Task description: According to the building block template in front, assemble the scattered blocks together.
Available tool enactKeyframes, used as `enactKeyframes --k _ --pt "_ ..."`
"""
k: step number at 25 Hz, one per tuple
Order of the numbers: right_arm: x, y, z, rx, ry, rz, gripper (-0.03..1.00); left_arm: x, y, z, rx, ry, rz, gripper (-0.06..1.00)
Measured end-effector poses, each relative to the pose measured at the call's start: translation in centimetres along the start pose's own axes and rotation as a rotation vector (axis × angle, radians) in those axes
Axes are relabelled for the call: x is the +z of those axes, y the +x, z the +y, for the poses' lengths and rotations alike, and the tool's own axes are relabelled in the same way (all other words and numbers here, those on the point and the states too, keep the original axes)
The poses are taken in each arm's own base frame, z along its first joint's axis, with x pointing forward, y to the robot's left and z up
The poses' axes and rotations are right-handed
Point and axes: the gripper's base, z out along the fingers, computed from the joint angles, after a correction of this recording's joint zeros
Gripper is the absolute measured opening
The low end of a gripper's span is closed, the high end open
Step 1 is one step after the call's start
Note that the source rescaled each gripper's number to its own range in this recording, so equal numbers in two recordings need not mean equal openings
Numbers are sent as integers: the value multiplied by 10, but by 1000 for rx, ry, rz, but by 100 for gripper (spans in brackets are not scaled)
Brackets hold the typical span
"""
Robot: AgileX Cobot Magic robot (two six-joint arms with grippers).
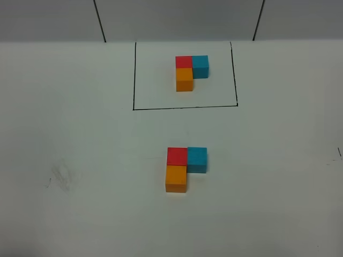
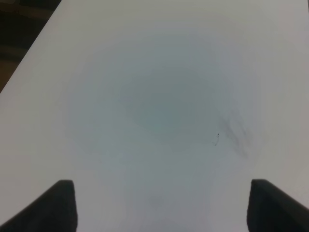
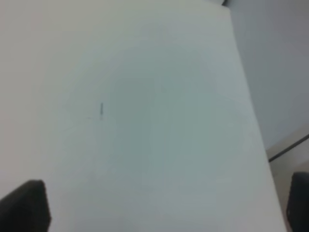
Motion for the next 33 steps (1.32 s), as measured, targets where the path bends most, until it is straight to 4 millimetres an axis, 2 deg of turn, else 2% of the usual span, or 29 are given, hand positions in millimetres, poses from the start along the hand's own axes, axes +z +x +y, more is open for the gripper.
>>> enactKeyframes --k 4,9,14,21,28,33 --pt "1 15 12 93 -68 -27 100 0 0 0 0 0 0 62" --pt "-2 20 14 130 -76 -50 99 0 0 0 0 0 0 62" --pt "-3 20 14 138 -77 -50 90 0 0 0 0 0 0 62" --pt "-3 20 15 143 -91 -53 62 0 0 0 0 0 0 62" --pt "-3 20 15 79 -222 -83 32 0 0 0 0 0 0 62" --pt "-3 20 15 65 -249 -89 13 0 0 0 0 0 0 62"
